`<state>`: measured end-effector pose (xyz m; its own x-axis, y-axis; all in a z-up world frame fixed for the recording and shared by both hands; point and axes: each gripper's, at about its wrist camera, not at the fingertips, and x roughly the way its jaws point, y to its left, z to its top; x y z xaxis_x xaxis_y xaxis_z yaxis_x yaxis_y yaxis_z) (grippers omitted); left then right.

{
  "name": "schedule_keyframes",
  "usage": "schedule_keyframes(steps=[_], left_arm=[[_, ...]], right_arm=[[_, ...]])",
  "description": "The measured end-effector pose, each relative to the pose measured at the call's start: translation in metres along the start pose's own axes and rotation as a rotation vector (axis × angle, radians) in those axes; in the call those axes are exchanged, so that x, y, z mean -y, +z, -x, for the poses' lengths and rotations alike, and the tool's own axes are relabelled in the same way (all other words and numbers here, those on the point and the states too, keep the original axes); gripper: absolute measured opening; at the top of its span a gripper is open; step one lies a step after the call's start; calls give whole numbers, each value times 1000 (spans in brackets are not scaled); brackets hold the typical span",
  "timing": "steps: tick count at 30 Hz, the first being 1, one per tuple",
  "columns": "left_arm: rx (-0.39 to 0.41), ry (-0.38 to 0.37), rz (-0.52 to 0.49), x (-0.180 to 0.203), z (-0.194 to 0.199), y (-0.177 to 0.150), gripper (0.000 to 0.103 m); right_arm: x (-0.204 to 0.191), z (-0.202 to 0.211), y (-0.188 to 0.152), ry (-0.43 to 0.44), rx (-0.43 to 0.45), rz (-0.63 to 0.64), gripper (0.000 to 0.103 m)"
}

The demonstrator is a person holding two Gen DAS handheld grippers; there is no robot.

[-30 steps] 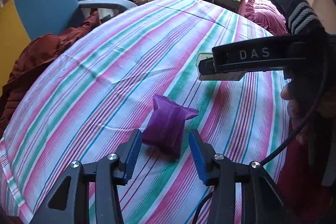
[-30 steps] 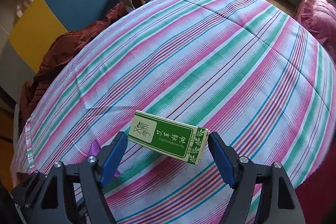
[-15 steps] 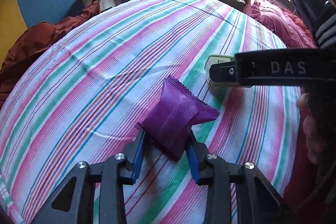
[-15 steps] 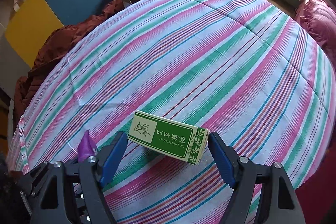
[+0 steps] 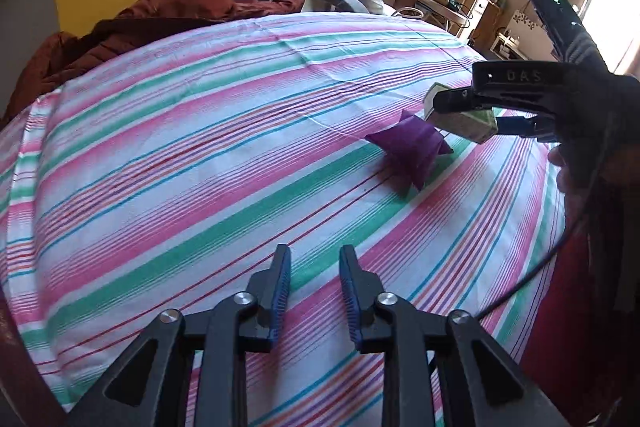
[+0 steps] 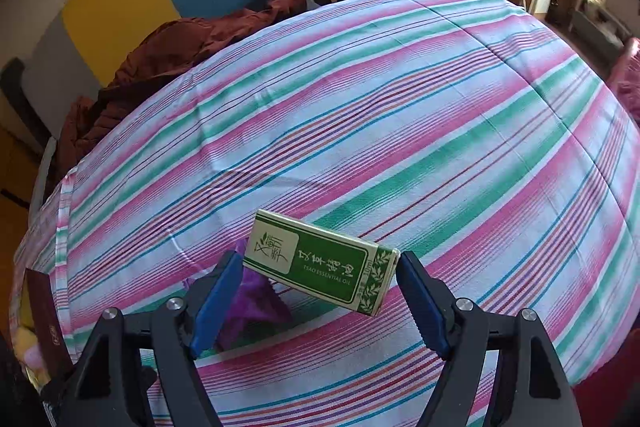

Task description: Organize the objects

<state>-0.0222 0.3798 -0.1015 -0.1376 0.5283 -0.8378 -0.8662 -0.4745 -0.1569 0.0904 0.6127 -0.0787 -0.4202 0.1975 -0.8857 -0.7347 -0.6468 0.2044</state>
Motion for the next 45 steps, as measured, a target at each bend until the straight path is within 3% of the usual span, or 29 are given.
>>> schedule_keyframes(steps=[5, 12, 20, 26, 33, 38, 45], left_arm=[[6, -10, -161, 26, 7, 13, 37], [-7, -65, -324, 60, -5, 52, 43], [-108, -120, -516, 90, -45, 89, 48], [-192, -129, -556, 96, -78, 100, 48], [-173, -165, -512, 94, -80, 103, 48], [-142, -140, -587, 89, -61, 103, 48], [-181, -191, -713, 111, -72, 111, 48]], right_arm=[[18, -1, 13, -12, 23, -79, 79], [11, -12, 19, -20, 5, -95, 79], [26, -13, 17, 2, -10, -176, 79], [19, -17, 18, 20, -14, -163, 79], [26, -12, 18, 17, 0, -197, 79], [31, -8, 18, 33, 14, -232, 79], [45, -3, 17, 52, 35, -304, 79]])
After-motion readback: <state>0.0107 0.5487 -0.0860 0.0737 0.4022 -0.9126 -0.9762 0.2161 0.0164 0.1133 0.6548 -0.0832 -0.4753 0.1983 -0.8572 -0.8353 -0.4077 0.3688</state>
